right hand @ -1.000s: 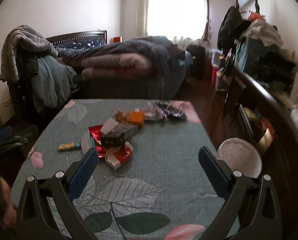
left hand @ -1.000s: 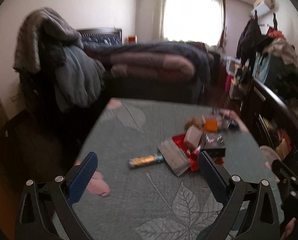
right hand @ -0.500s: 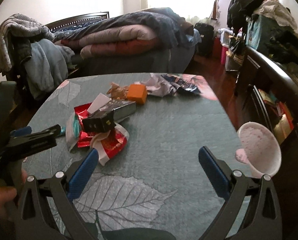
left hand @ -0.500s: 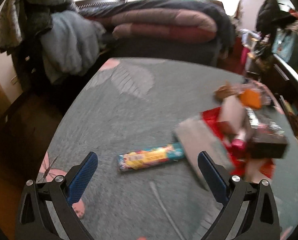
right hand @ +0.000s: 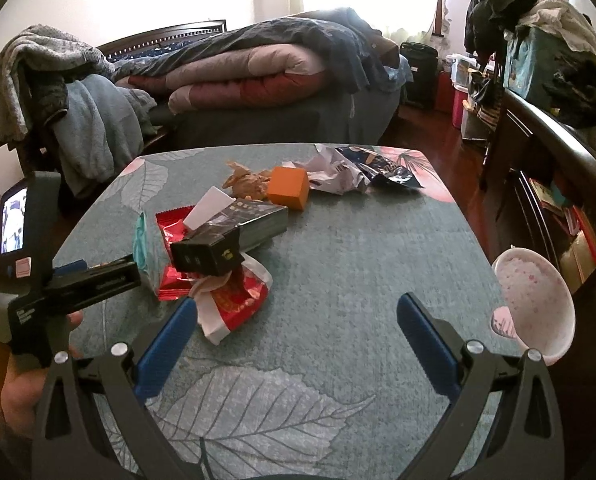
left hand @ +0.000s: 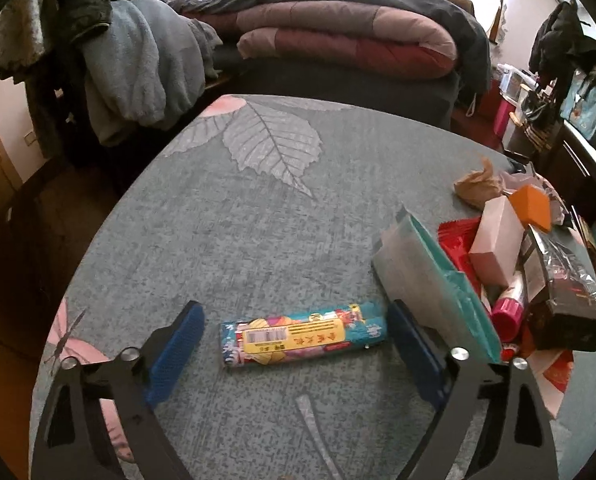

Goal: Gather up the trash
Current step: 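Grasp the candy bar with the left tool while the right tool grasps the brown box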

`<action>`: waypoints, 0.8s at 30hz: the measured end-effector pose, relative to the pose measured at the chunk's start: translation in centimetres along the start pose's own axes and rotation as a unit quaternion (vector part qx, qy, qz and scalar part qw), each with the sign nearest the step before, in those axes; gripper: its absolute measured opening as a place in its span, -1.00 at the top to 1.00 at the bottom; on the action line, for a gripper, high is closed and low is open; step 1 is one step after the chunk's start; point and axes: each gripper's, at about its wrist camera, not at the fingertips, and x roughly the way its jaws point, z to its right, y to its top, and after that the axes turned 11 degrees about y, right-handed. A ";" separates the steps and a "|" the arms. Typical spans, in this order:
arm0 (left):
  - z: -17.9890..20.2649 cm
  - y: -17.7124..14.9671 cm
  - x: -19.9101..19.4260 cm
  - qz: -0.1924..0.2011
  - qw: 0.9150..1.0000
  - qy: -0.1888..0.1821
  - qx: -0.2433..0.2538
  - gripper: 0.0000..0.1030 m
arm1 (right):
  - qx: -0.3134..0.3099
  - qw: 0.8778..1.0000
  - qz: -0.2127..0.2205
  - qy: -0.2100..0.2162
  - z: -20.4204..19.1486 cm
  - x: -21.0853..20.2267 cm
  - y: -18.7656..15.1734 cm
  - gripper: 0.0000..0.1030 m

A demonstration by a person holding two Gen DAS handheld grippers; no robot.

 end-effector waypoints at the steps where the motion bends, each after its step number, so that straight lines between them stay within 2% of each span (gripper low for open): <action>1: 0.0 -0.1 -0.1 0.003 1.000 0.002 0.001 -0.57 | 0.000 1.000 -0.002 0.001 -0.1 0.2 0.1 -0.93; 7: -0.8 -0.1 -0.3 0.008 1.000 -0.013 -0.012 -0.57 | 0.003 1.000 -0.002 0.010 -0.6 1.3 1.4 -0.93; 13: -3.0 -0.4 -0.6 0.009 0.999 -0.012 -0.046 -0.57 | 0.011 1.000 -0.008 0.026 -2.0 3.7 3.3 -0.93; 20: -4.8 -0.5 -0.5 0.008 0.997 -0.023 -0.066 -0.57 | 0.003 0.999 -0.047 -0.003 -4.3 9.0 4.5 -0.93; 23: -4.8 -0.7 -0.6 0.010 0.997 -0.032 -0.064 -0.57 | 0.003 0.999 -0.040 -0.011 -4.3 9.5 4.5 -0.93; 24: -4.8 -0.8 -0.7 0.012 0.997 -0.035 -0.063 -0.57 | 0.002 0.999 -0.034 -0.010 -4.2 9.4 4.5 -0.86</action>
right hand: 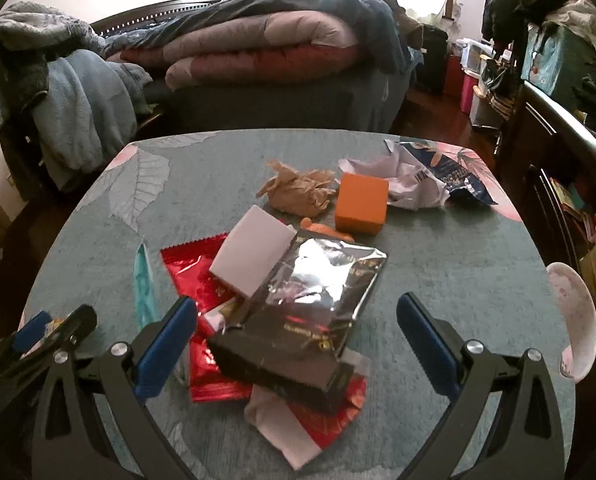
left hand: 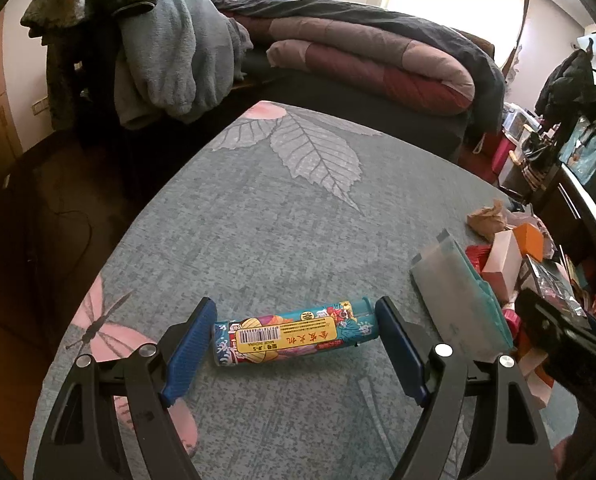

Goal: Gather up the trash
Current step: 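Grasp the candy bar with the left tool while the right tool grasps the brown box, then carry both items to the pink wastebasket and open both tools to drop them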

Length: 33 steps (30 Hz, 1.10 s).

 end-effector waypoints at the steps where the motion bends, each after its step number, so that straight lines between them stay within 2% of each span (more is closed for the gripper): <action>1: 0.0 0.0 0.0 0.001 1.000 -0.002 0.001 -0.57 | 0.000 1.000 0.004 -0.001 0.1 -0.2 0.0 -0.59; 3: 0.2 -0.1 -0.3 0.002 1.000 -0.007 0.002 -0.57 | 0.006 1.000 0.005 0.004 0.6 -0.4 0.2 -0.36; 7: 0.2 -0.2 -1.0 0.006 1.000 -0.014 0.001 -0.57 | 0.017 1.000 0.016 0.020 1.5 -1.7 0.3 -0.19; 22: 2.1 -0.3 -7.6 0.053 0.997 -0.046 0.018 -0.57 | 0.048 0.994 0.075 0.068 4.3 -10.4 -2.2 -0.16; 33: 7.3 -1.3 -11.4 0.075 0.992 -0.084 0.064 -0.57 | 0.072 0.988 0.107 0.087 8.5 -15.9 -4.1 -0.16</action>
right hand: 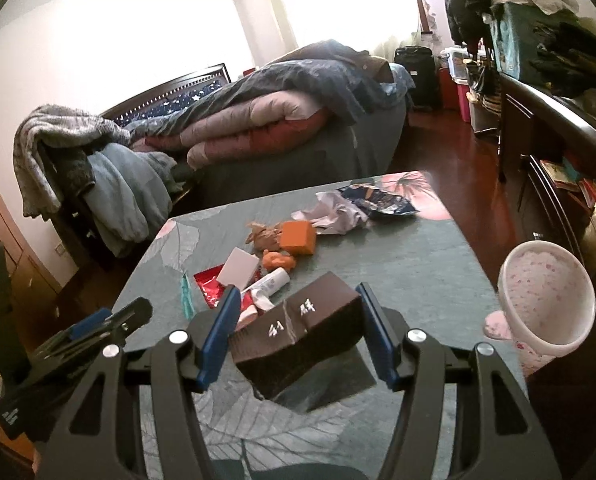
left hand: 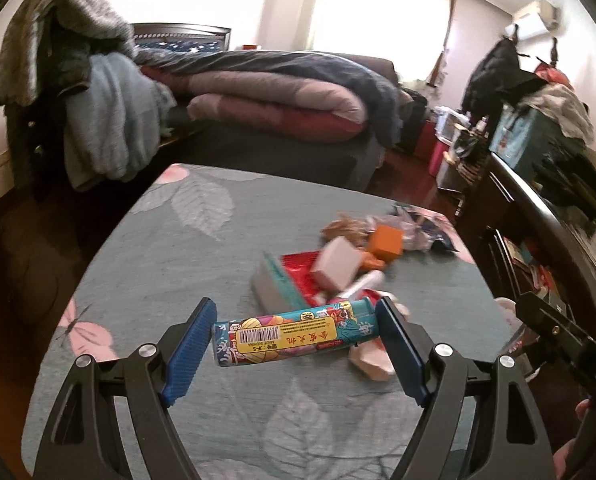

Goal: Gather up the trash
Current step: 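Carry both items to the pink wastebasket and open both tools to drop them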

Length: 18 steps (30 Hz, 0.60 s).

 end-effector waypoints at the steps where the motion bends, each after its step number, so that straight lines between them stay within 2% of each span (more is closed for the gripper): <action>1: 0.5 0.0 -0.1 0.000 1.000 -0.004 0.004 -0.57 | 0.002 1.000 0.002 -0.001 0.3 -0.3 0.1 -0.16; 12: 8.0 0.9 -0.6 0.009 0.997 -0.052 0.058 -0.57 | 0.038 0.998 0.036 -0.026 6.4 -3.9 0.5 -0.16; 18: 14.6 1.5 -0.5 0.013 0.990 -0.096 0.101 -0.57 | 0.061 0.994 0.060 -0.071 11.7 -6.6 0.5 -0.16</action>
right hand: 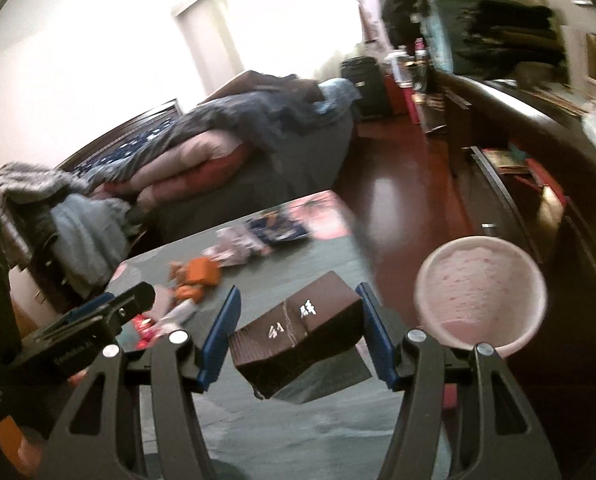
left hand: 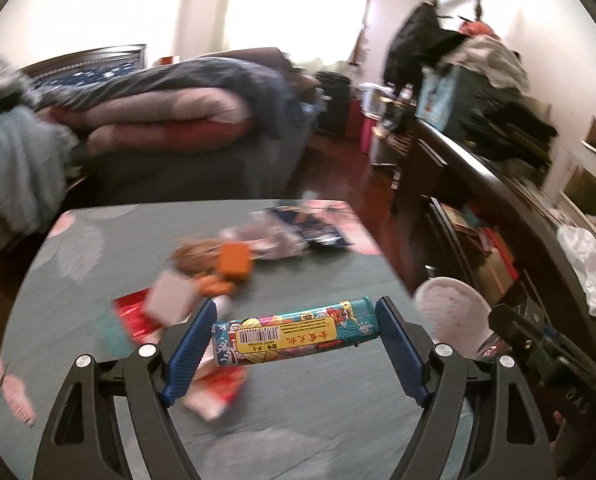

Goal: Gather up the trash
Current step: 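Carry both items to the pink wastebasket and open both tools to drop them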

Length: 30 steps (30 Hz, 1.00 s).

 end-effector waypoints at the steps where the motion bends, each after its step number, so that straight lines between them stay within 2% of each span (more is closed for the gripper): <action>1: 1.0 0.3 0.3 0.001 1.000 -0.008 0.007 -0.57 | 0.003 1.000 0.004 -0.010 0.9 -0.3 0.2 -0.16; 7: 8.7 1.9 2.5 0.002 0.996 -0.070 0.054 -0.57 | 0.016 0.996 0.022 -0.079 6.6 -1.7 1.1 -0.16; 9: 10.9 2.2 3.5 0.000 0.994 -0.081 0.069 -0.57 | 0.024 0.994 0.024 -0.102 9.0 -1.8 1.3 -0.16; 14: 16.4 3.1 6.4 -0.009 0.987 -0.125 0.097 -0.57 | 0.048 0.990 0.017 -0.132 13.9 -0.4 1.6 -0.16; 20: 22.2 3.7 11.3 -0.058 0.977 -0.164 0.125 -0.57 | 0.071 0.986 0.001 -0.154 18.8 2.9 1.2 -0.17; 26: 26.0 3.0 16.1 -0.100 0.972 -0.166 0.136 -0.60 | 0.090 0.980 -0.020 -0.176 22.7 6.3 0.2 -0.21; 28: 26.7 2.7 17.2 -0.113 0.970 -0.169 0.135 -0.72 | 0.095 0.977 -0.023 -0.187 23.6 6.9 -0.3 -0.41; 30: 26.9 2.6 17.9 -0.120 0.970 -0.169 0.130 -0.78 | 0.099 0.977 -0.022 -0.188 24.2 7.1 -0.4 -0.48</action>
